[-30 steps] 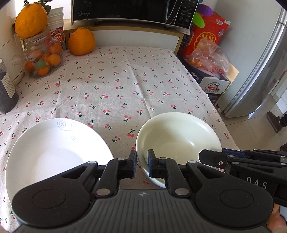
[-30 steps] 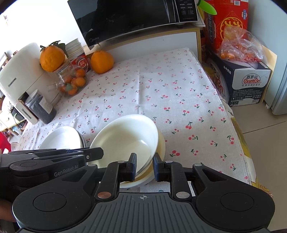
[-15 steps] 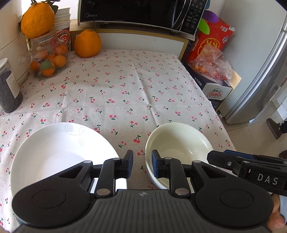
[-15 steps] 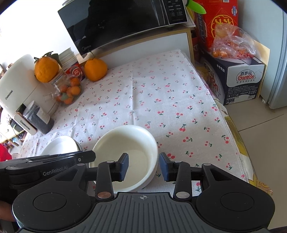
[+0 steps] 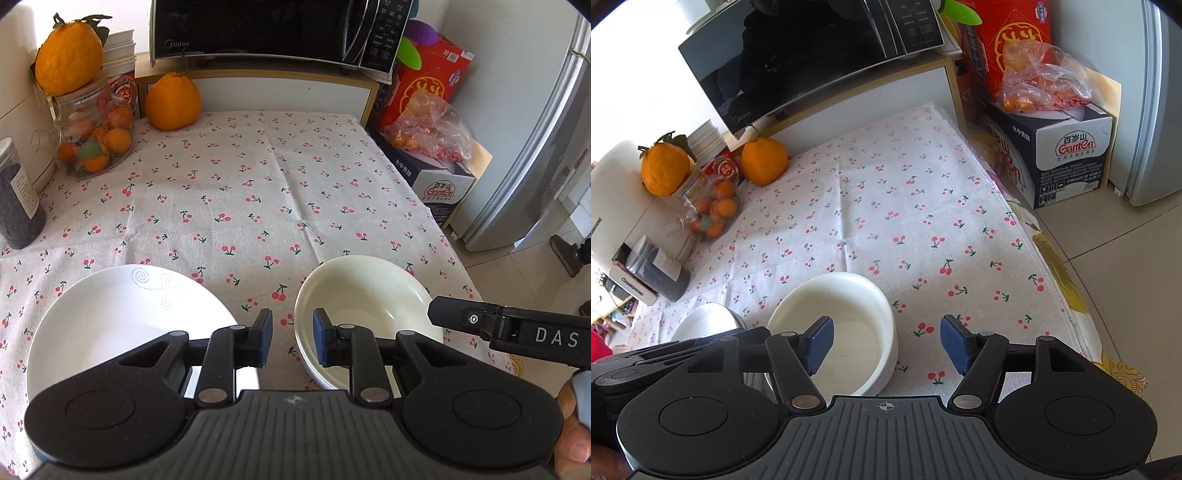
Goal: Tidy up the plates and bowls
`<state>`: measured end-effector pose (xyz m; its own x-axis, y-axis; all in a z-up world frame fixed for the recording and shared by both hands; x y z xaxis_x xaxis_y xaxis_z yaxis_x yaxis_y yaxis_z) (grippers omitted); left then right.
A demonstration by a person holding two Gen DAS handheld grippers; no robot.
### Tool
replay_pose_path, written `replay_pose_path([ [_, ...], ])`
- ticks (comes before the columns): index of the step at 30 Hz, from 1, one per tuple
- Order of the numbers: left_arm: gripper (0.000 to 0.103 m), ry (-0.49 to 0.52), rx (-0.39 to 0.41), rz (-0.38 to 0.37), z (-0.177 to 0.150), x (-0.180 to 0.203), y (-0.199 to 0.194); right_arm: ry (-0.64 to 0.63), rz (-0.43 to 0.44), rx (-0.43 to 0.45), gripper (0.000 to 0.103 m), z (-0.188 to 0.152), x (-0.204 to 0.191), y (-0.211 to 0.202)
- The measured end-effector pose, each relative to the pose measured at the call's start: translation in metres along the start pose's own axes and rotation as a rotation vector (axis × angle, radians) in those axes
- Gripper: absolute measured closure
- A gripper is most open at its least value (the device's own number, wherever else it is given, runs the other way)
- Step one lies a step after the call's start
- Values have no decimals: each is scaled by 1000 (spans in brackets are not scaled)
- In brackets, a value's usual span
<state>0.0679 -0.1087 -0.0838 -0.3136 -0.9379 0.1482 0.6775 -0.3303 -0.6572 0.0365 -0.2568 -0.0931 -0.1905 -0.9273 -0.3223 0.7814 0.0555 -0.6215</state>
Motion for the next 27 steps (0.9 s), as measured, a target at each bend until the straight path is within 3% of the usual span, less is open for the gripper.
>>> replay_pose_path([
  [22, 80, 8, -23, -35, -2, 3, 8, 32, -6, -47, 39, -6, 1, 8],
  [27, 81, -18, -10, -41, 4, -2, 7, 51, 0, -51, 45, -6, 2, 9],
])
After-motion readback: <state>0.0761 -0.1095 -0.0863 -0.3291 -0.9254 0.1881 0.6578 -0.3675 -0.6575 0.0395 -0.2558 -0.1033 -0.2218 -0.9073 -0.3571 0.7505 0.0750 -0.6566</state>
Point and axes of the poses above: each gripper's, at about its wrist camera, not at the fingertips, and y roughly the way its jaws point, x to its right, z to its top, the point moved 7 cm from there along y, roughly the way its jaws point, and after that the axes turned 10 degrees about x, right-handed, at the moved point
